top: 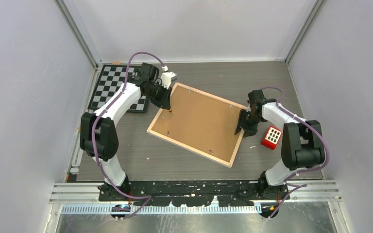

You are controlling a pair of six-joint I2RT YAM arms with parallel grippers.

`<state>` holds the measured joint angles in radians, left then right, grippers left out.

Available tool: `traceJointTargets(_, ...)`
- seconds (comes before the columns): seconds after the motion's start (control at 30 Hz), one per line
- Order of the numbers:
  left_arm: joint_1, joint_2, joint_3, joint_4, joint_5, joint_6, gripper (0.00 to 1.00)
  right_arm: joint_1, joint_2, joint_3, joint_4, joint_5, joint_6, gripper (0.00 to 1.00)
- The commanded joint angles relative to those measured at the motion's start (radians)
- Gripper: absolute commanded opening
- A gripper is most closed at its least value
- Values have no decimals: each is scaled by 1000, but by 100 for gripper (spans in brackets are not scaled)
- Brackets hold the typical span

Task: Take the photo out of the frame

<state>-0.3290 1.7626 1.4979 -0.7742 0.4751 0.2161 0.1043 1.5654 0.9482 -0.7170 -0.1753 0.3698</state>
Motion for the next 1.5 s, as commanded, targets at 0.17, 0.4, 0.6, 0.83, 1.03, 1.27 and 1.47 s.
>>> traceJointTargets(0.17, 2, -72, 5, 14, -2, 8, 0, -18, 158, 142, -16, 72, -19, 25)
traceJointTargets(0.4, 12, -62, 14, 5, -4, 20, 0, -77, 320, 388, -90, 96, -139, 1)
traceJointTargets(0.6, 23, -45, 29, -11, 11, 29, 0, -83, 557, 750, -201, 33, -466, 0)
traceJointTargets(0.83, 29, -42, 32, -36, 22, 40, 0, -86, 793, 1156, -206, 81, -726, 1)
traceJointTargets(1.03, 46, -44, 50, -48, 19, 29, 0, -81, 897, 1445, -186, 111, -690, 36)
traceJointTargets(1.27, 124, -42, 143, -80, 96, -80, 0, 8, 683, 1264, -75, 31, -595, 68)
traceJointTargets(1.47, 250, -59, 231, -153, 123, -148, 0, 179, 586, 1169, -53, -47, -488, 70)
